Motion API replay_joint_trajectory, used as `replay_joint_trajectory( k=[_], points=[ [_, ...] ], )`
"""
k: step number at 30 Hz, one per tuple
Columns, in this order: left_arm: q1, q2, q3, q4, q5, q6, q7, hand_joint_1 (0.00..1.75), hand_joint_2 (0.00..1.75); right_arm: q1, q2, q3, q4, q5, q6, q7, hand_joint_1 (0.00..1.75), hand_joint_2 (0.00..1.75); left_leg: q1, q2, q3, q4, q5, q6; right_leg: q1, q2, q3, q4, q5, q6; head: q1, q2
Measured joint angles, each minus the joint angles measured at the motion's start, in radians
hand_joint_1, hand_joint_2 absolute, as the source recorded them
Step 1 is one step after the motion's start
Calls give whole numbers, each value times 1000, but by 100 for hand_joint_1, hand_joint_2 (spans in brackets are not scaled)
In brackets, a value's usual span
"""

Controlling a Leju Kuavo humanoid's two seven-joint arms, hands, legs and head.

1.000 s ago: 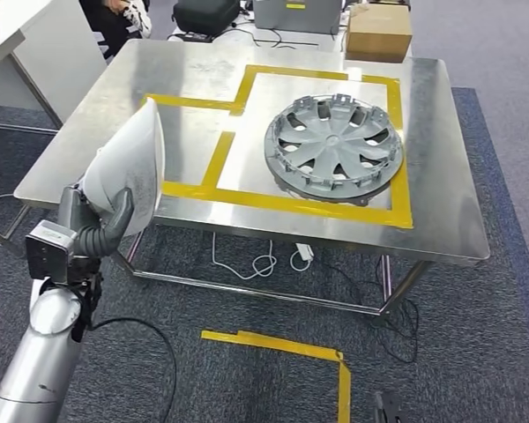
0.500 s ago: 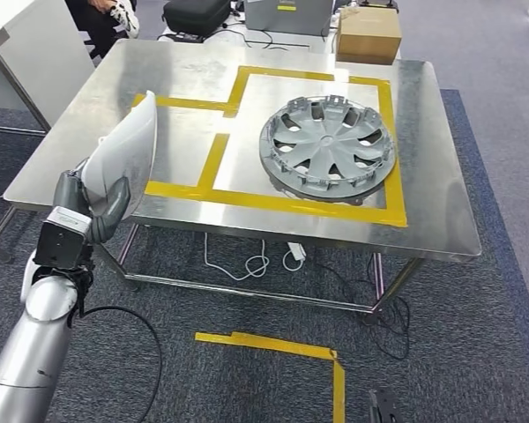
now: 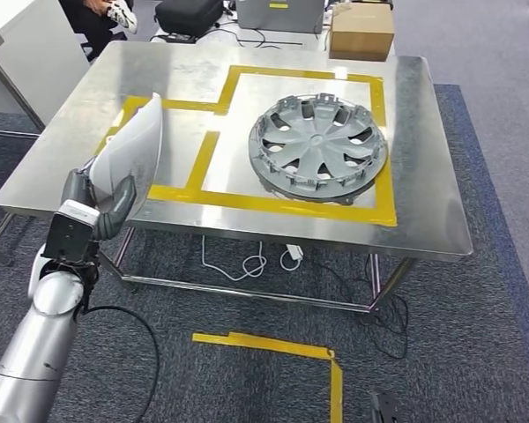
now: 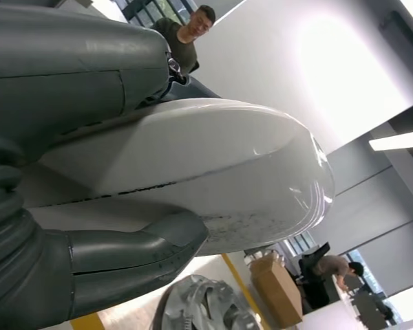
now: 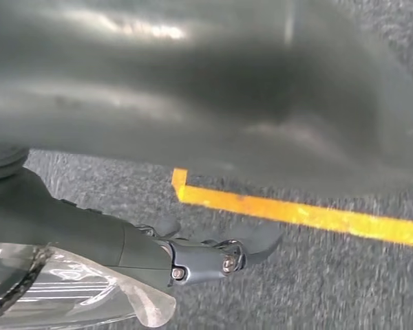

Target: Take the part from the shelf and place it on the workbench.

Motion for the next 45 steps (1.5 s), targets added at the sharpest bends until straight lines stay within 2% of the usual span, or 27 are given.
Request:
replay_joint_trajectory(
  k=[1,3,4,5,6,7,9,10,11,15,17,19,20,21,22,24,25,27,29,31,34,35,36,37,40,41,45],
  points=[
    [0,0,0,0,1,0,-1,175,175,-1,0,0,0,1,-1,0,0,0,1,0,-17,40,-23,-4,-1,0,2,-2,0,-6,-1,0],
    [0,0,0,0,5,-1,-1,175,175,-2,0,1,0,1,-1,-1,0,0,1,-1,-79,172,-83,-9,0,1,4,-2,-2,-14,-4,0],
    [1,1,0,0,6,-2,-2,175,175,-2,0,2,0,2,-1,-1,0,0,1,-2,-112,235,-104,-10,1,2,5,-1,-3,-16,-4,0],
    [3,1,0,0,7,-3,-2,175,175,-2,0,2,0,2,0,0,0,0,1,-2,-133,271,-108,-9,3,3,6,-1,-4,-17,-4,0],
    [3,1,0,0,7,-3,-2,175,175,-1,0,3,0,2,0,0,0,0,1,-3,-137,269,-92,-6,4,4,8,-1,-5,-18,-4,0],
    [4,1,0,0,8,-4,-2,175,175,0,0,3,0,3,0,0,0,0,0,-3,-122,229,-58,-1,5,5,12,-1,-7,-18,-4,0],
    [3,1,0,0,9,-4,-2,175,175,-1,0,4,0,4,0,0,0,0,-4,-4,-62,95,17,13,9,8,20,-1,-12,-16,-4,0],
    [2,1,0,0,10,-4,-2,175,175,-2,0,4,0,4,0,0,0,0,-6,-4,-37,39,35,18,11,9,21,0,-15,-13,-4,0],
    [1,0,0,0,10,-4,-3,175,175,-3,0,4,0,4,0,0,0,0,-8,-4,-22,5,40,23,12,9,20,0,-16,-9,-3,0],
    [0,0,0,0,15,-4,-4,175,175,-2,0,4,0,5,-1,1,0,0,-5,-4,-11,-23,36,32,11,7,12,9,-29,13,-2,0],
    [-1,-1,0,0,16,-5,-4,175,175,-3,0,4,0,5,-2,0,0,0,0,-2,-7,-30,38,39,9,6,-27,87,-74,22,-1,0],
    [0,-2,0,0,17,-6,-4,175,175,-2,0,5,0,5,-2,0,0,0,-1,-2,-7,-30,37,42,7,5,-97,225,-130,29,-1,0],
    [2,-2,0,0,17,-7,-4,175,175,0,0,5,0,5,-2,0,0,0,-1,-2,-7,-29,37,42,5,5,-125,274,-140,32,-1,0],
    [3,-3,0,0,17,-7,-4,175,175,1,0,5,0,5,-2,0,0,0,-1,-3,-6,-29,36,42,4,5,-136,287,-130,35,-1,0],
    [3,-3,0,0,17,-7,-4,175,175,1,0,5,0,5,-2,0,0,0,0,-3,-4,-28,34,41,2,4,-124,255,-100,36,-1,0],
    [3,-4,0,0,17,-7,-4,175,175,0,0,4,0,6,-3,0,0,0,0,-4,-1,-25,30,34,0,0,-62,119,-28,35,-1,0],
    [3,-4,0,0,17,-7,-4,175,175,-1,-1,5,0,6,-3,0,0,0,-1,-4,-2,-22,27,29,0,-1,-32,58,-8,32,-1,0],
    [3,-4,0,0,18,-7,-4,175,175,-3,-1,5,1,6,-3,0,0,0,-5,-5,-5,-18,25,19,2,-2,-6,8,-4,23,-2,0],
    [3,-4,0,0,19,-8,-4,175,175,-1,-1,5,1,6,-3,0,0,0,-4,-4,-6,-18,24,10,2,-1,-4,4,-3,10,-2,0],
    [3,-5,0,0,20,-8,-4,175,175,-1,-1,4,1,6,-4,0,0,0,-2,-5,-17,14,0,0,-1,0,0,0,-1,-3,-5,0],
    [6,-4,1,0,23,-8,-5,175,175,-3,-1,4,1,7,-5,0,0,0,0,-5,-99,192,-85,-10,-1,0,4,-2,-3,-15,-9,0],
    [8,-4,1,0,25,-8,-5,175,175,-2,-1,4,1,7,-5,0,0,0,0,-5,-126,245,-100,-11,-1,0,6,-1,-5,-17,-9,0],
    [10,-4,1,0,25,-8,-5,175,175,-1,-1,4,1,7,-5,0,0,0,0,-5,-139,266,-96,-11,0,1,7,-1,-6,-17,-9,0],
    [11,-5,1,0,26,-8,-5,175,175,-1,-1,4,1,7,-5,0,0,0,0,-5,-133,248,-73,-8,1,2,10,-1,-7,-17,-9,0],
    [10,-5,1,0,26,-8,-5,175,175,-1,-1,4,1,7,-6,0,0,0,-1,-5,-65,94,24,3,2,4,20,-1,-13,-15,-9,0],
    [10,-5,1,0,26,-8,-5,175,175,-2,-1,4,1,7,-6,0,0,0,-1,-5,-54,70,37,5,3,4,21,-1,-14,-15,-9,0],
    [10,-5,1,0,26,-8,-5,175,175,-2,-1,4,1,7,-6,0,0,0,-2,-5,-44,49,43,8,3,4,22,-1,-15,-14,-9,0]
  ],
)
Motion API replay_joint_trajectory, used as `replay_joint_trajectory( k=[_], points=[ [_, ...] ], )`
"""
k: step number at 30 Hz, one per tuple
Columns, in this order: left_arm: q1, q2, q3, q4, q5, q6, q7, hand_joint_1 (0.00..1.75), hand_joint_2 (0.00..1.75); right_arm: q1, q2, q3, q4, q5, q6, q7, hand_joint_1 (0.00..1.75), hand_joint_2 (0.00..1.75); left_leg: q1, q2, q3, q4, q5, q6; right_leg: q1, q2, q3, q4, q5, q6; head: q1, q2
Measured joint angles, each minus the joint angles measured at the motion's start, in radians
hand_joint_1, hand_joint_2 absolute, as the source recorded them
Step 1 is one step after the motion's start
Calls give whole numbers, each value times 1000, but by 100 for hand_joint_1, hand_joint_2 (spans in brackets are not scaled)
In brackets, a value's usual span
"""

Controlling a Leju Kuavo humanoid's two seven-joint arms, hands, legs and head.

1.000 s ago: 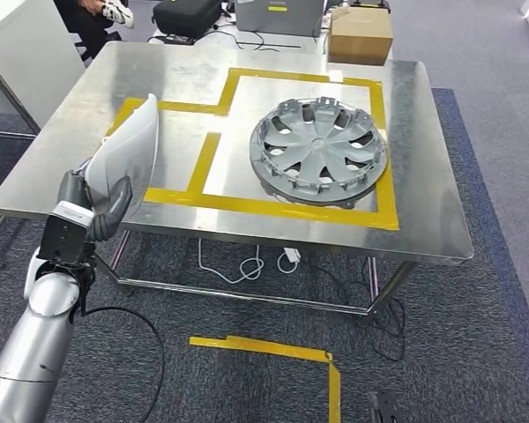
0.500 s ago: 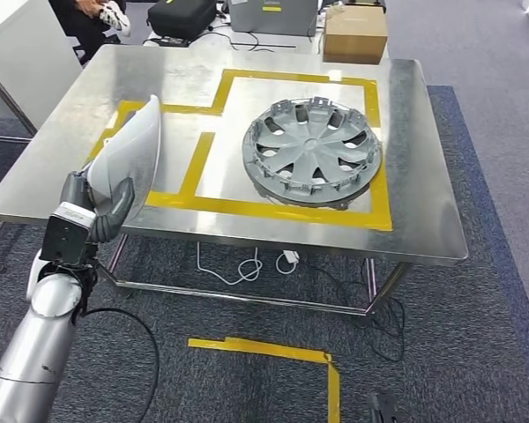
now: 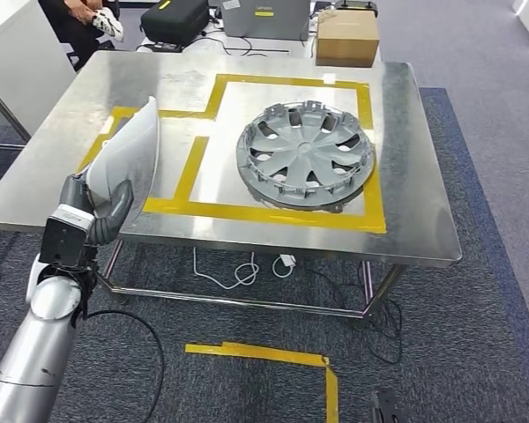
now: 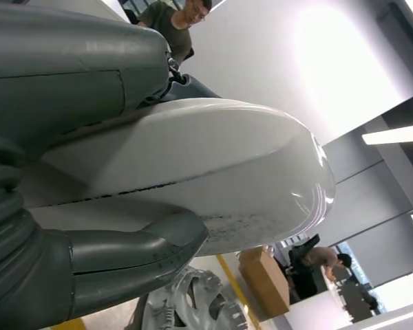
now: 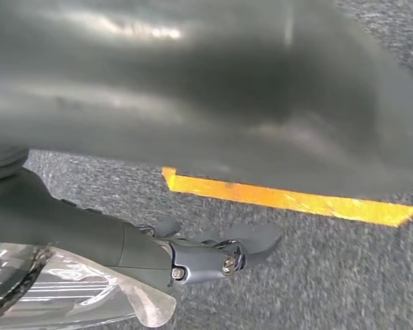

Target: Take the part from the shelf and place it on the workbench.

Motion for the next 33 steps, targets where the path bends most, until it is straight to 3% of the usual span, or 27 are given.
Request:
replay_joint_trajectory(
  k=[2,3,5,7,8,9,10,11,13,14,18,20,22,23,24,26,28,30,33],
  points=[
    [-1,0,0,0,0,0,0,175,175,-1,0,0,0,0,0,0,0,0,-3,0,16,-34,-1,5,2,0,-2,1,-1,5,1,0],
    [-1,0,0,0,1,-1,0,175,175,-1,0,0,0,0,0,0,0,0,-3,0,27,-55,-2,11,2,0,-5,3,-6,14,1,0],
    [-3,0,1,0,4,-2,0,175,175,-3,0,0,0,0,-1,0,0,0,-1,1,37,-77,-7,26,1,-1,-56,98,-56,33,3,0],
    [-1,-2,1,0,8,-3,0,175,175,-1,0,0,0,0,-1,0,0,0,1,1,41,-83,-8,35,-1,-2,-134,244,-115,45,4,0],
    [1,-2,1,0,8,-4,0,175,175,0,0,0,0,0,-1,0,0,0,1,1,42,-83,-9,35,-2,-2,-153,273,-115,47,4,0],
    [2,-2,1,0,9,-4,0,175,175,1,0,0,0,0,-1,0,0,0,2,0,44,-82,-11,35,-2,-3,-154,263,-96,49,4,0],
    [3,-3,1,0,9,-4,0,175,175,1,0,0,0,0,-1,0,0,0,2,0,47,-81,-14,33,-2,-3,-134,215,-60,49,4,0],
    [3,-3,1,0,9,-4,0,175,175,1,0,0,0,0,-1,0,0,0,2,-1,50,-79,-17,29,-2,-5,-103,144,-22,48,4,0],
    [2,-3,1,0,10,-4,0,175,175,-1,0,0,0,0,-1,0,0,0,-1,-1,49,-73,-24,19,-1,-7,-45,33,16,42,4,0],
    [1,-3,1,0,10,-4,0,175,175,-1,0,0,0,0,-1,0,0,0,-3,-2,48,-70,-25,15,0,-7,-32,10,17,38,3,0],
    [1,-3,2,0,11,-4,0,175,175,3,0,0,0,1,-2,0,0,0,-2,-2,43,-53,-40,-2,-2,-4,-23,2,13,15,1,0],
    [0,-3,2,0,11,-4,0,175,175,1,0,0,0,1,-3,0,0,0,0,-2,4,36,-87,-11,-4,-4,-17,-2,11,3,-2,0],
    [3,-2,2,0,11,-4,0,175,175,1,0,0,0,1,-2,0,0,0,1,-2,-64,168,-137,-16,-3,-4,-13,-2,7,-4,-3,0],
    [5,-2,3,1,11,-4,0,175,175,3,0,0,0,1,-2,0,0,0,2,-2,-87,208,-141,-16,-3,-4,-11,-2,5,-5,-3,0],
    [6,-3,3,1,11,-4,0,175,175,3,0,0,0,1,-2,0,0,0,1,-2,-93,211,-126,-14,-2,-3,-7,-2,2,-5,-3,0],
    [7,-2,3,0,12,-4,0,175,175,4,0,0,0,1,-2,0,0,0,1,-2,-56,116,-54,-6,-1,-2,4,-2,-5,-3,-3,0],
    [4,-3,3,0,12,-4,0,175,175,2,1,0,0,1,-1,0,0,0,-4,-2,1,-7,-7,6,1,-1,14,-3,-15,5,-3,0],
    [1,-3,3,0,13,-4,0,175,175,1,1,0,0,1,-1,0,0,0,-10,-1,28,-63,-11,16,2,-2,18,-5,-18,17,-2,0],
    [-1,-3,3,0,14,-4,0,175,175,1,1,0,0,2,0,0,0,0,-6,-3,44,-81,-16,28,1,-5,15,10,-20,37,-1,0]
  ],
)
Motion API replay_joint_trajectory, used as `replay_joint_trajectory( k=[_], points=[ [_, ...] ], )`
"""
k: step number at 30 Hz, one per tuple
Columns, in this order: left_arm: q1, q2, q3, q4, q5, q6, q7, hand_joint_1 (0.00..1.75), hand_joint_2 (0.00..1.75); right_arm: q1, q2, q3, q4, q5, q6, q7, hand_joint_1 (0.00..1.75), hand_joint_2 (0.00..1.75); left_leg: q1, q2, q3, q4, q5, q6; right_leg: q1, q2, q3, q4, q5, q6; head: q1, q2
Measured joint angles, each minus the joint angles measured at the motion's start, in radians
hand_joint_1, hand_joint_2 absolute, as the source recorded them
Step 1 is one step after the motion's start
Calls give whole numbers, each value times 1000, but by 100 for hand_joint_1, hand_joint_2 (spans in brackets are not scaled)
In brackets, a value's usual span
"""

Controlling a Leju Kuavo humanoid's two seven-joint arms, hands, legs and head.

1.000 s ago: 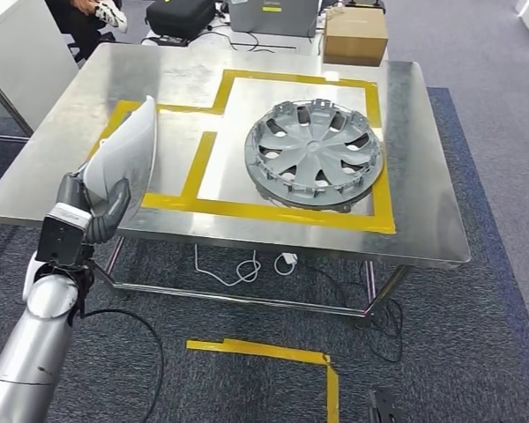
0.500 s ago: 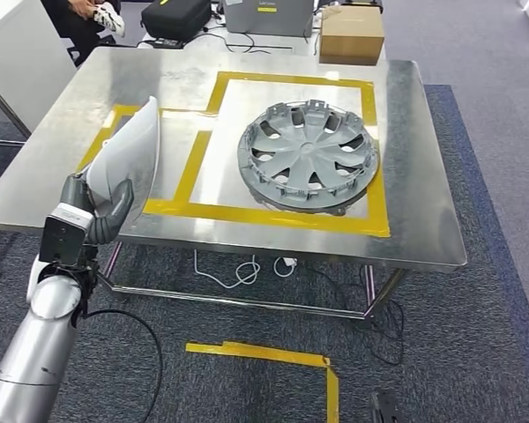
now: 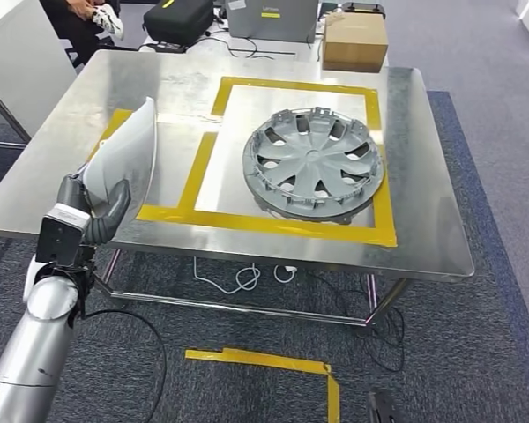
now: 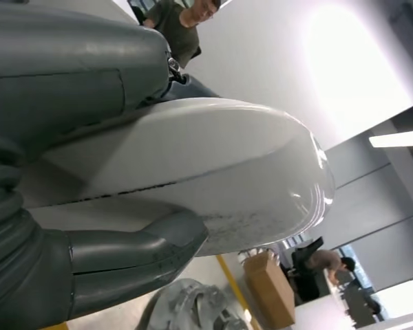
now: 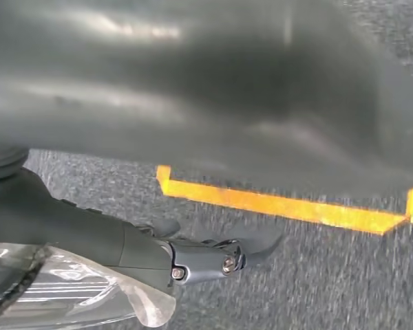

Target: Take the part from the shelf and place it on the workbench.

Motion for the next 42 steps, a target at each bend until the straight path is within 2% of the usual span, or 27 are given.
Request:
replay_joint_trajectory(
  k=[2,4,5,6,7,9,10,11,14,16,18,20,21,22,23,24,25,26,27,31,33,35,36,37,38,40,42],
  points=[
    [-2,0,0,0,0,0,0,175,175,-2,0,0,0,0,0,0,0,0,5,0,13,-4,-3,9,-1,-1,-39,69,-33,9,2,0],
    [-2,-1,0,0,1,-1,0,175,175,-3,0,0,0,0,0,0,0,0,4,-1,19,-4,-10,14,-2,-1,-115,196,-78,16,4,0],
    [0,-1,0,0,1,-1,0,175,175,-2,0,0,0,0,0,0,0,0,4,-1,23,-4,-15,14,-2,-1,-152,245,-88,18,3,0],
    [2,-1,0,0,1,-2,0,175,175,0,0,0,0,0,0,0,0,0,4,-2,29,-4,-21,14,-2,-1,-176,263,-81,19,4,0],
    [4,-1,0,0,1,-2,0,175,175,2,0,0,0,1,-1,0,0,0,4,-2,37,-3,-28,12,-2,-1,-180,242,-52,19,4,0],
    [5,-1,0,0,1,-2,0,175,175,5,0,0,0,1,-1,0,0,0,5,-3,60,-4,-46,7,-2,-2,-144,118,39,15,4,0],
    [5,-1,0,1,1,-2,0,175,175,5,0,0,0,1,-1,0,0,0,4,-2,68,-3,-54,3,0,-3,-124,58,66,12,2,0],
    [4,-1,0,1,1,-2,0,175,175,4,0,0,0,1,-1,0,0,0,4,-2,72,-4,-60,-2,2,-4,-108,18,77,5,1,0],
    [4,-1,0,2,3,-2,0,175,175,5,0,0,0,1,-1,1,0,0,3,-2,77,-2,-66,-19,7,-3,-86,-9,68,-20,-4,0],
    [4,-1,0,2,5,-2,-1,175,175,6,0,0,0,2,-2,1,0,0,4,-2,65,38,-66,-29,3,-3,-67,-18,68,-30,-8,0],
    [3,-2,0,2,7,-2,-1,175,175,4,-1,0,0,2,-3,1,0,0,7,-2,6,146,-94,-38,0,-2,-49,-24,60,-39,-10,0],
    [8,-3,0,2,8,-2,-1,175,175,3,-1,0,0,2,-3,1,0,0,10,-2,-69,257,-145,-46,0,0,-34,-24,47,-43,-11,0],
    [11,-3,0,2,8,-1,-1,175,175,3,-1,0,0,2,-3,1,0,0,11,-2,-93,278,-154,-47,0,1,-27,-24,40,-44,-11,0],
    [12,-3,0,2,8,-1,-1,175,175,4,0,0,0,2,-3,1,0,0,11,-2,-102,266,-138,-47,0,3,-18,-24,34,-43,-11,0],
    [13,-3,0,3,6,0,0,175,175,5,0,0,0,2,-3,0,0,0,10,-2,-95,222,-97,-44,0,4,-8,-24,27,-43,-11,0],
    [12,-2,0,3,2,1,2,175,175,5,0,0,0,2,-3,0,0,0,10,-2,-78,156,-41,-40,0,5,1,-24,20,-41,-11,0],
    [11,-2,0,4,-3,3,5,175,175,5,0,0,0,2,-3,0,0,0,8,-2,-61,96,0,-35,1,6,9,-24,15,-39,-10,0],
    [9,-1,0,5,-10,5,10,175,175,4,0,0,0,2,-3,0,0,0,5,-2,-47,47,23,-29,2,7,12,-23,10,-35,-11,0],
    [8,-1,0,7,-19,8,14,175,175,4,0,0,0,2,-3,0,0,0,2,-2,-40,21,33,-24,2,7,13,-23,5,-30,-10,0],
    [0,1,-2,17,-63,21,28,175,175,3,-1,0,0,2,-3,0,0,0,3,-3,-31,0,34,-7,3,7,5,-9,-19,-8,-11,0],
    [-7,2,-2,25,-98,29,38,175,175,1,-1,0,0,2,-3,0,0,0,8,-1,-25,-7,34,1,1,5,-41,76,-66,0,-8,0],
    [-12,3,-6,41,-142,35,52,175,175,1,-1,0,0,2,-1,0,0,0,8,-1,-25,-6,30,5,-2,5,-115,210,-116,7,-5,0],
    [-13,4,-10,51,-161,38,57,175,175,2,-1,0,0,2,-1,0,0,0,8,-1,-24,-6,28,6,-3,5,-143,252,-121,10,-5,0],
    [-14,5,-13,61,-175,39,61,175,175,3,-1,0,0,2,0,0,0,0,8,-2,-23,-5,26,6,-3,4,-154,259,-107,12,-4,0],
    [-15,6,-15,69,-184,40,63,175,175,3,-2,0,0,2,0,0,0,0,9,-3,-21,-4,24,4,-3,4,-146,225,-74,13,-4,0],
    [-19,8,-17,79,-190,42,63,175,175,2,-3,0,0,2,0,0,0,0,9,-4,-17,1,16,-4,-3,2,-93,95,2,12,-4,0],
    [-24,10,-18,87,-192,43,64,175,175,1,-3,0,0,2,1,0,0,0,5,-5,-19,11,10,-14,-2,3,-50,8,29,5,-5,0]
  ],
)
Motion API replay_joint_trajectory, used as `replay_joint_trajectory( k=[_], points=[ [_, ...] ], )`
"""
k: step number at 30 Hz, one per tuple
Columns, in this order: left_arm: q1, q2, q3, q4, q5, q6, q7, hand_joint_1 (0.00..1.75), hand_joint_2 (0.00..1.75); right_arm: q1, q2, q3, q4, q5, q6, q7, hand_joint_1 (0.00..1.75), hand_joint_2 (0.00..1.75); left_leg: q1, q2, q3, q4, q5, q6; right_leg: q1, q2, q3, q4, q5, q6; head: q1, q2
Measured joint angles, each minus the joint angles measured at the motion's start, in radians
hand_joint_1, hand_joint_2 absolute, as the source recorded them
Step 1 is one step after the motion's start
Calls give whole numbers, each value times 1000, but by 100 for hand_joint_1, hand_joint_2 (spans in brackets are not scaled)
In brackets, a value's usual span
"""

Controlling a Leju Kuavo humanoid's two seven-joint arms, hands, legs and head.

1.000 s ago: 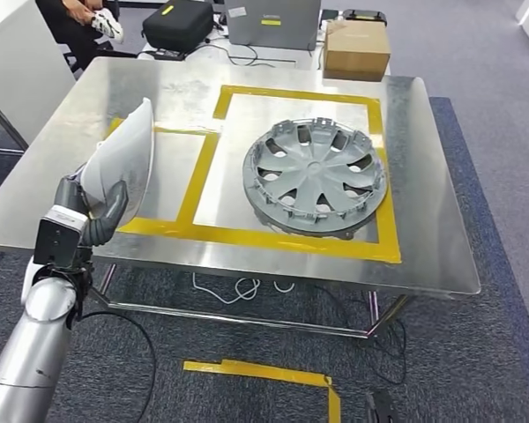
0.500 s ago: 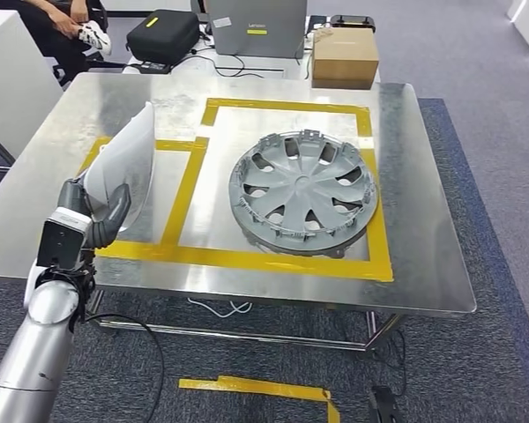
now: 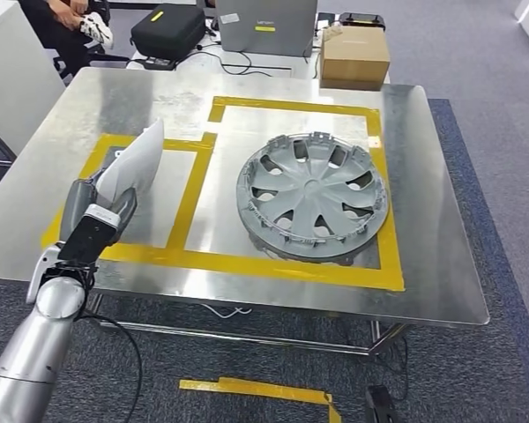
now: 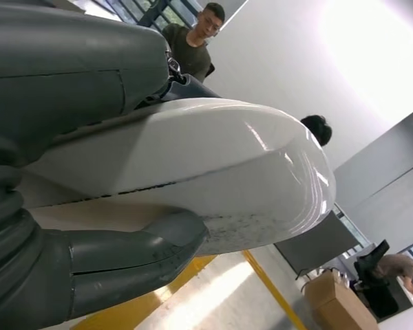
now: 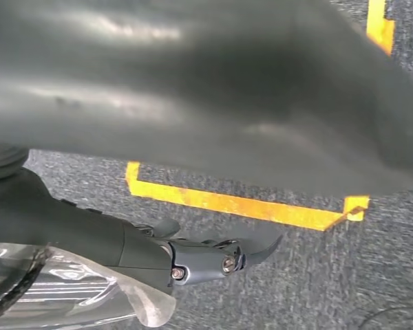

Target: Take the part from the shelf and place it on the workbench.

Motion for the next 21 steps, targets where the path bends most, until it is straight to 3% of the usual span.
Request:
replay_joint_trajectory(
  k=[3,5,8,9,10,11,14,16,19,21],
  points=[
    [-5,4,-2,10,-1,1,1,175,175,2,0,0,0,0,3,0,0,0,-1,0,-3,6,-3,-11,0,2,9,-11,-4,-16,0,0],
    [-8,6,-5,13,-1,2,1,175,175,1,0,0,0,0,3,0,0,0,0,1,-16,41,-29,-20,-2,3,13,-14,-3,-30,-2,0],
    [-10,11,-9,18,-2,2,2,175,175,0,0,0,0,1,3,0,0,0,2,2,-97,221,-114,-30,-2,3,16,-14,-5,-41,-4,0],
    [-9,12,-11,21,-10,2,6,175,175,1,0,0,0,1,3,0,0,0,2,2,-121,272,-128,-31,-1,3,17,-14,-5,-43,-3,0],
    [-10,14,-12,24,-23,3,12,175,175,1,0,0,0,1,4,0,0,0,2,2,-131,290,-123,-29,-1,3,18,-14,-6,-43,-3,0],
    [-13,15,-14,28,-44,4,21,175,175,1,0,0,0,2,4,0,0,0,2,2,-121,267,-100,-26,0,3,20,-14,-7,-43,-3,0],
    [-43,20,-21,63,-117,2,53,175,175,-1,0,0,0,5,10,0,0,0,-2,2,-34,80,-9,-8,4,4,25,-13,-10,-40,-3,0],
    [-74,23,-32,105,-175,2,75,175,175,-4,0,0,0,8,14,2,0,0,-6,2,-6,18,-1,0,7,3,22,-13,-11,-32,-2,0],
    [-114,25,-53,170,-273,10,109,175,175,-6,0,1,0,11,15,3,0,0,-3,2,1,1,-1,7,6,1,17,-11,-17,-15,-2,0],
    [-142,25,-68,213,-326,16,127,175,175,-7,0,1,0,12,16,4,0,0,2,4,7,-10,4,15,5,0,-11,43,-51,-5,2,0]
  ],
)
